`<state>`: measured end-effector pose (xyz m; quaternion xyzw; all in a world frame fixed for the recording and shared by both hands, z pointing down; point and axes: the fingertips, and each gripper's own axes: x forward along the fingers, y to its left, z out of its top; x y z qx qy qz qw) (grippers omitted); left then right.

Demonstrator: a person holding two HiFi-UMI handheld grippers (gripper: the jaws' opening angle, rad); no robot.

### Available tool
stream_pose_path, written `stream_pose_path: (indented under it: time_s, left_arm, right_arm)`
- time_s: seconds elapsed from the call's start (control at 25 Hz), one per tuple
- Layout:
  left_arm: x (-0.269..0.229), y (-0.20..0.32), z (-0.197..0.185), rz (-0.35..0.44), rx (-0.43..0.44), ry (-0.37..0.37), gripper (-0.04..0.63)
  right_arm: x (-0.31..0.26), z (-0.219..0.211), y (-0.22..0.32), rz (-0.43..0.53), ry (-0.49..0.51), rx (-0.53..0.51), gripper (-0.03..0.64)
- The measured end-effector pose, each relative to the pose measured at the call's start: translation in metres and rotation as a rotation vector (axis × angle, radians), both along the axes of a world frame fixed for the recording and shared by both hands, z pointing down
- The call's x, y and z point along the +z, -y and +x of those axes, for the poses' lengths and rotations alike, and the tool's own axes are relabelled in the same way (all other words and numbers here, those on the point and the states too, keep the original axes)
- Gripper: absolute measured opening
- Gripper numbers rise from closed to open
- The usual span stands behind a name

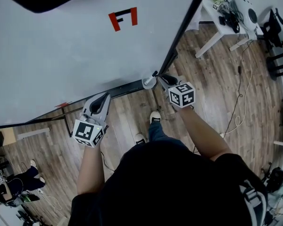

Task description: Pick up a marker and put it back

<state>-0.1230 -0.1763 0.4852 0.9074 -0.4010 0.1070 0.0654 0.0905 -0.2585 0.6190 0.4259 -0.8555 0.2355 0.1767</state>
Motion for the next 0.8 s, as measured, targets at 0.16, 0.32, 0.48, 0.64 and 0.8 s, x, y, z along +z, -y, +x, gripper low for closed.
stream_pose_path:
  time_s: [0.16, 0.32, 0.48, 0.64, 0.8]
  left_arm:
    - [0.009, 0.004, 0.003, -0.018, 0.002, 0.007, 0.012]
    - [0.018, 0.008, 0.004, -0.035, 0.002, 0.015, 0.012]
    - [0.025, 0.012, 0.005, -0.051, -0.003, 0.014, 0.012]
    - [0.031, 0.013, 0.005, -0.064, -0.006, 0.010, 0.012]
    - [0.037, 0.014, 0.004, -0.074, -0.012, 0.006, 0.012]
  right_arm:
    - [0.015, -0.002, 0.009, -0.023, 0.008, 0.003, 0.082]
    - [0.028, -0.004, 0.016, -0.043, 0.010, -0.002, 0.090]
    - [0.038, -0.007, 0.020, -0.061, 0.013, -0.011, 0.103]
    - [0.043, -0.010, 0.023, -0.067, 0.023, -0.014, 0.106]
    - [0.046, -0.011, 0.026, -0.069, 0.033, -0.011, 0.106]
